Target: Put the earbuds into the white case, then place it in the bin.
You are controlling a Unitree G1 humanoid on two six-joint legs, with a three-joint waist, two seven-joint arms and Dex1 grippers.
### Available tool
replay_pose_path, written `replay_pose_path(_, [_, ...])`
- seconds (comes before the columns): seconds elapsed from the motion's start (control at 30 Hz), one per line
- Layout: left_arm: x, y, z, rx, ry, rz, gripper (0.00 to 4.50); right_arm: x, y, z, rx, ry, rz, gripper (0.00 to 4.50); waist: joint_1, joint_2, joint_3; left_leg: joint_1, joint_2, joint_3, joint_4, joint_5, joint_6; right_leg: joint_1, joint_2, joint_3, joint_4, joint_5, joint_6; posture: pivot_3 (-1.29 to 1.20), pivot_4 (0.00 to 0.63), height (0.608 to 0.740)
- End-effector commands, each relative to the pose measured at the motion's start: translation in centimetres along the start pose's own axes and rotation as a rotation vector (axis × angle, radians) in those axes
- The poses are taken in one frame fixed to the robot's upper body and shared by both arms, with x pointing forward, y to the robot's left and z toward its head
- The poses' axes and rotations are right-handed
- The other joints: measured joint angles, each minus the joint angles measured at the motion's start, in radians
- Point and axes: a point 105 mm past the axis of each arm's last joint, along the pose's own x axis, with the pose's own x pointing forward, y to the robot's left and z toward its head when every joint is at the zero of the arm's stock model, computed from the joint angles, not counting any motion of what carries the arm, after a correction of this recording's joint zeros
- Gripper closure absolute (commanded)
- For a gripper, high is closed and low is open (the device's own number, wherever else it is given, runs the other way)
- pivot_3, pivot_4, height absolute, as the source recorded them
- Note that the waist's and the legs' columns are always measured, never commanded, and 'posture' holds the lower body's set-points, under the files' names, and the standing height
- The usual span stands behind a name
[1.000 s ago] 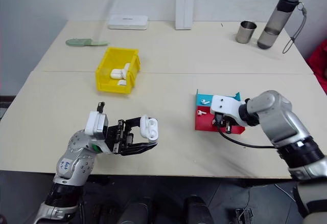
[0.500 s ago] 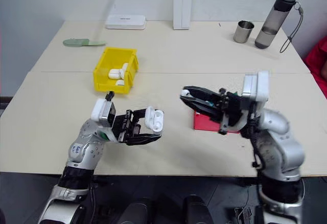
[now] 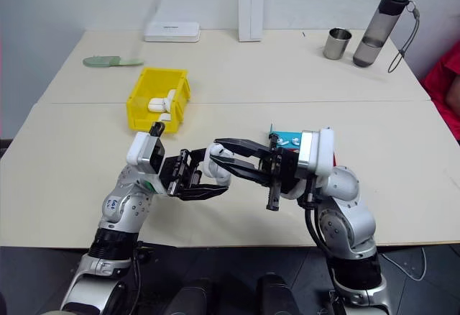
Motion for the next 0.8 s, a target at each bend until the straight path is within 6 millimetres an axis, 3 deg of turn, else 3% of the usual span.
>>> replay_pose_path(0.03, [0.4, -0.6, 0.7, 0.032, -0.027, -0.020, 1.74, 0.1, -0.1, 0.6, -0.035, -0.023, 0.005, 4.02, 0.000, 0.000, 0.000, 0.000, 0.000, 0.000, 0.000, 0.000, 0.000, 0.000, 0.000, 0.000, 0.000, 0.000, 0.000, 0.00, 0.150, 0.740])
replay_pose_path(0.47, [0.4, -1.0, 0.4, 0.032, -0.026, -0.004, 1.74, -2.0, 0.3, -2.1, -0.006, 0.061, -0.013, 4.02, 0.001, 0.000, 0.000, 0.000, 0.000, 0.000, 0.000, 0.000, 0.000, 0.000, 0.000, 0.000, 0.000, 0.000, 0.000, 0.00, 0.150, 0.740])
replay_pose_path(0.8, [0.3, -1.3, 0.1, 0.034, -0.017, -0.012, 1.74, -2.5, 0.0, -3.5, -0.007, 0.112, -0.049, 4.02, 0.001, 0.000, 0.000, 0.000, 0.000, 0.000, 0.000, 0.000, 0.000, 0.000, 0.000, 0.000, 0.000, 0.000, 0.000, 0.00, 0.150, 0.740])
